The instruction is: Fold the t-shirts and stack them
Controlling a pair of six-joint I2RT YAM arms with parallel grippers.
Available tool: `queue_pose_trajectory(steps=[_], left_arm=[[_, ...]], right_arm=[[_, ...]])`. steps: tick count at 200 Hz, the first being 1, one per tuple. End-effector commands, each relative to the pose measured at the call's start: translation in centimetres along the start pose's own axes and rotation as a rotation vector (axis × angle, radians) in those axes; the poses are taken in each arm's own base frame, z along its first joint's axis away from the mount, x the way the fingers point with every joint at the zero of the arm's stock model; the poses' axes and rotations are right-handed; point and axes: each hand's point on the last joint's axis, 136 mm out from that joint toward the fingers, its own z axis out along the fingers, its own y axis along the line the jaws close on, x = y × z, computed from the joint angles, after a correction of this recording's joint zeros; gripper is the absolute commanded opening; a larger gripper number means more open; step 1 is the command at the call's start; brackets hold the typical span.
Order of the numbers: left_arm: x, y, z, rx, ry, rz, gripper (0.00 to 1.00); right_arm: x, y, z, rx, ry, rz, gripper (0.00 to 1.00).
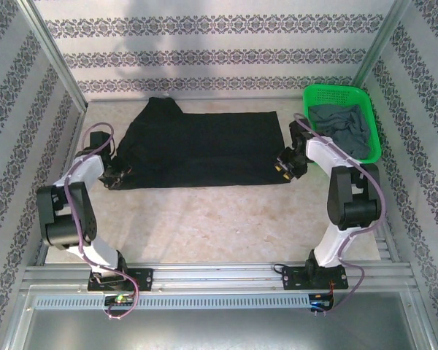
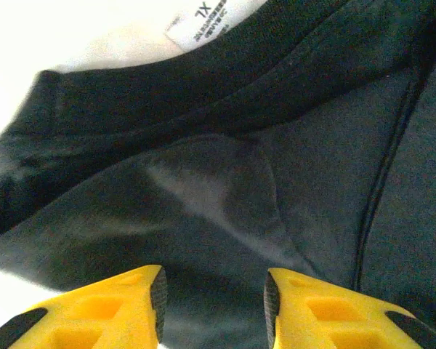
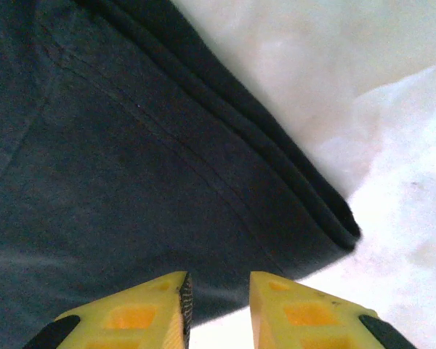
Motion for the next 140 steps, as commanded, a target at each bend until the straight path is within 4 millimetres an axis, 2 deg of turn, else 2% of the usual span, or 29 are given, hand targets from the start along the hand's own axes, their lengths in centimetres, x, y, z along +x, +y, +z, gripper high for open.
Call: queue_pose_trajectory(steps=[1, 16, 28, 45, 96, 140], left_arm=[[-2.1, -1.4, 0.4, 0.04, -0.057, -0.047, 0.39], [-1.7, 0.2, 1.4, -0.007, -0.042, -0.089, 0.35], [-0.3, 2.5, 2.1, -0.085, 0.004, -0.131, 0.31], [1.5, 5.2, 2.3, -0.159, 0.041, -0.161, 0.3], [5.4, 12.2, -0.5, -0.235, 0.052, -0.274, 0.3], [8.7, 16.5, -3.4, -0.276, 0.029, -0.324, 0.3]], right_arm=[[0.0, 0.1, 1.7, 0.038, 0.024, -0.02, 0.28], [0.2, -0.5, 2.6, 0.083, 0.044, -0.028, 0.28], [0.6, -1.3, 3.0, 0.119, 0.067, -0.027, 0.28], [1.2, -2.6, 2.8, 0.163, 0.079, -0.032, 0.29], [4.5, -6.5, 1.4, 0.226, 0.144, -0.075, 0.31], [10.1, -10.5, 0.4, 0.234, 0.232, -0.057, 0.32]])
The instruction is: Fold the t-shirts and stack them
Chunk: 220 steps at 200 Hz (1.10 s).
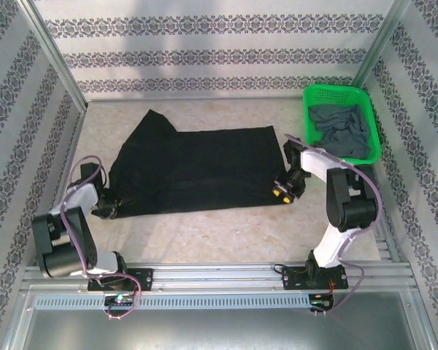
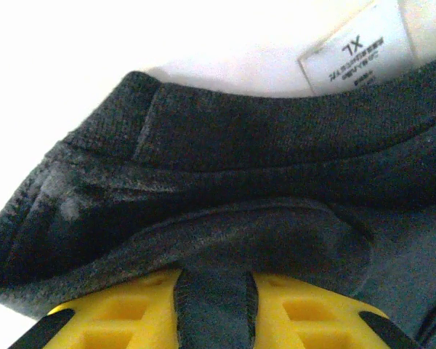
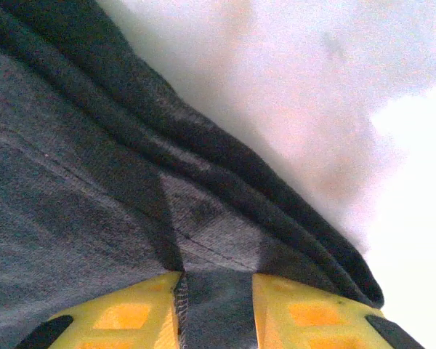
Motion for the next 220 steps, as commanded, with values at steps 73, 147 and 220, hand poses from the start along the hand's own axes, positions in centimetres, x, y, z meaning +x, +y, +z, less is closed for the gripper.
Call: queue_pose_trajectory(steps=[73, 147, 220], left_arm=[[1.9, 8.6, -2.7, -0.249, -0.057, -0.045, 0.31], [4.8, -1.2, -7.1, 0.029, -0.074, -0.133, 0.56], [11.7, -3.7, -3.4, 0.046, 0.076, -0.206, 0.58]], right_arm=[[8.8, -5.8, 0.0, 0.026, 0.089, -0.011, 0.35], [10.8, 12.0, -11.8, -0.791, -0.09, -0.523, 0.59], [12.9, 15.8, -11.8, -0.839, -0.055, -0.63, 0.61]])
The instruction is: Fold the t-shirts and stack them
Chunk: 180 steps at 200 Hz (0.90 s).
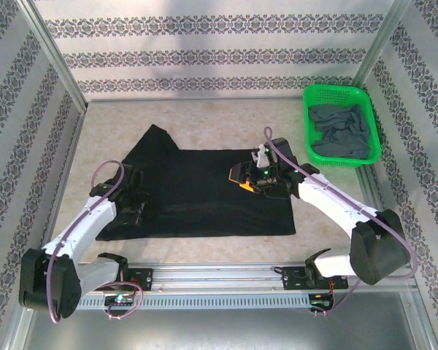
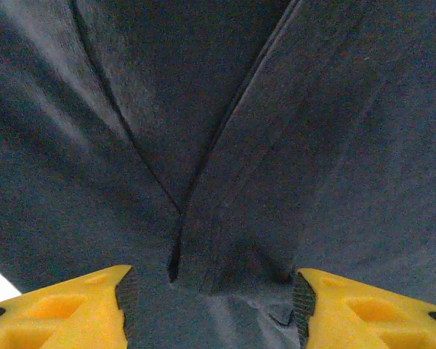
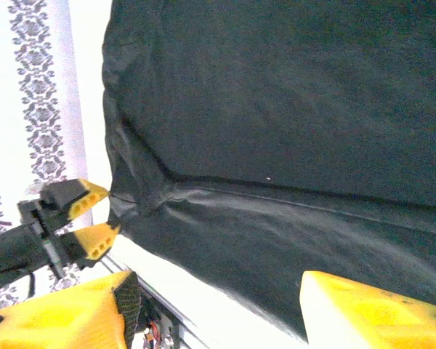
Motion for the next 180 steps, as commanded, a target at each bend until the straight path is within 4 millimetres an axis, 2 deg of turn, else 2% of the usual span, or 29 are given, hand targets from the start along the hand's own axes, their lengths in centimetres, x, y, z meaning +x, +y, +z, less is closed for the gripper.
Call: queue_pose_trajectory(steps=[1, 54, 74, 95, 110, 141, 157, 180], left_arm=[[1.0, -0.7, 1.2, -0.006, 0.034, -0.1, 0.58], [1.6, 0.7, 1.5, -0.084, 0.029, -0.113, 0.56], [2.2, 1.1, 2.4, -0.081, 0.056, -0.143, 0.56], [2.4, 0.5, 3.5, -0.042, 0.068, -0.174, 0.54], [2.0, -0.4, 3.5, -0.021, 0.047, -0.168, 0.46], [1.9, -2.0, 3.3, 0.007, 0.035, -0.103, 0.15], [1.9, -2.4, 3.0, -0.011, 0.027, -0.045, 0.1], [2.1, -3.6, 2.7, -0.02, 0.024, 0.055, 0.09]], right_arm=[[-0.8, 1.5, -0.1, -0.055, -0.017, -0.04, 0.61], [-1.3, 0.4, -0.6, -0.043, -0.035, -0.004, 0.61], [-1.5, 1.8, -0.5, -0.112, -0.035, -0.03, 0.61], [-1.6, 3.0, -0.3, -0.169, -0.027, -0.049, 0.6], [-1.6, 3.1, -0.2, -0.173, -0.022, -0.049, 0.6], [-1.6, 2.7, 0.0, -0.154, -0.018, -0.038, 0.59], [-1.6, 2.5, 0.0, -0.145, -0.02, -0.035, 0.59], [-1.7, 2.2, -0.1, -0.137, -0.022, -0.029, 0.59]])
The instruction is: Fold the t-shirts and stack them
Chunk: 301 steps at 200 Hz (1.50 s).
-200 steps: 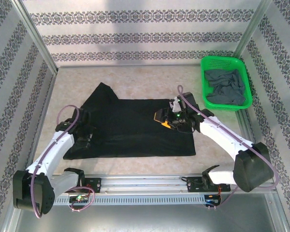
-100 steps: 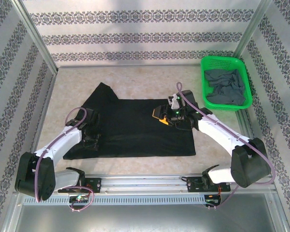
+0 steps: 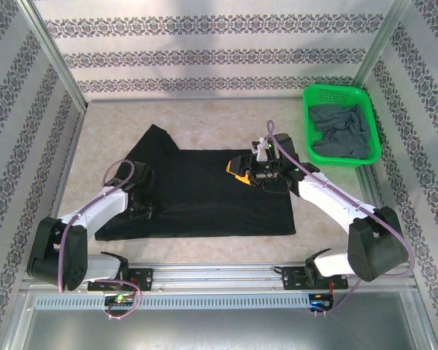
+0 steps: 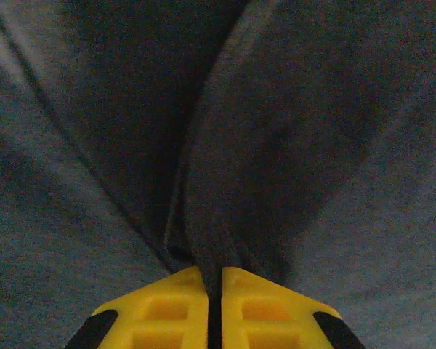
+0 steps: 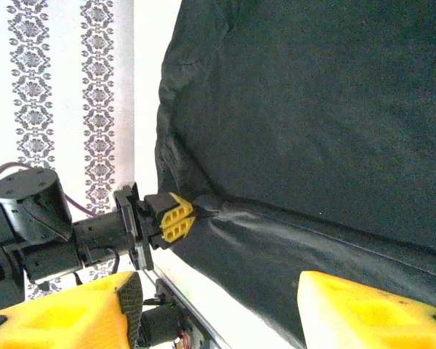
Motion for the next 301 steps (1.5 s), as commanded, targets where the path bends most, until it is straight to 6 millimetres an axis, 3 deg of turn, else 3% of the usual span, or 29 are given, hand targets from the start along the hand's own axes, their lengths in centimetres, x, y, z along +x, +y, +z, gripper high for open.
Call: queue_pose_trajectory(steps=[1, 38, 71, 120, 156, 186, 214, 227, 239, 271, 301], left_arm=[[0.3, -1.5, -0.7, 0.002, -0.02, 0.141, 0.09], [1.0, -4.4, -0.5, -0.061, -0.028, 0.4, 0.07], [1.5, -5.7, 0.6, -0.138, -0.027, 0.62, 0.07], [3.7, -7.2, 2.9, -0.191, 0.042, 0.866, 0.09], [3.2, -8.0, 2.8, -0.23, -0.01, 0.939, 0.21], [3.1, -10.6, 1.1, -0.118, -0.083, 0.919, 0.34], [2.7, -13.0, -1.9, -0.005, -0.161, 0.87, 0.46], [1.9, -13.5, -3.6, 0.049, -0.188, 0.815, 0.47], [1.0, -13.2, -4.0, 0.085, -0.162, 0.729, 0.45], [-2.0, -9.8, -1.7, 0.066, -0.056, 0.544, 0.4], [-5.0, -7.9, 0.1, 0.074, -0.026, 0.415, 0.39]], right_arm=[[0.0, -0.2, 0.1, -0.002, 0.005, 0.002, 0.59], [-0.2, -0.6, 0.1, 0.005, 0.003, 0.019, 0.58], [-0.2, -0.8, -0.1, 0.009, 0.003, 0.027, 0.58], [0.2, -1.4, -0.1, 0.019, 0.013, 0.041, 0.58], [0.4, -1.6, 0.0, 0.021, 0.02, 0.049, 0.57], [0.7, -2.1, -0.1, 0.036, 0.015, 0.049, 0.57], [0.3, -4.5, -0.9, 0.125, -0.05, 0.093, 0.54], [-0.3, -6.4, -1.8, 0.18, -0.113, 0.147, 0.52], [-0.5, -8.6, -2.4, 0.241, -0.153, 0.201, 0.47], [1.6, -14.2, -3.3, 0.413, -0.121, 0.376, 0.33], [1.9, -15.7, -3.3, 0.477, -0.119, 0.39, 0.33]])
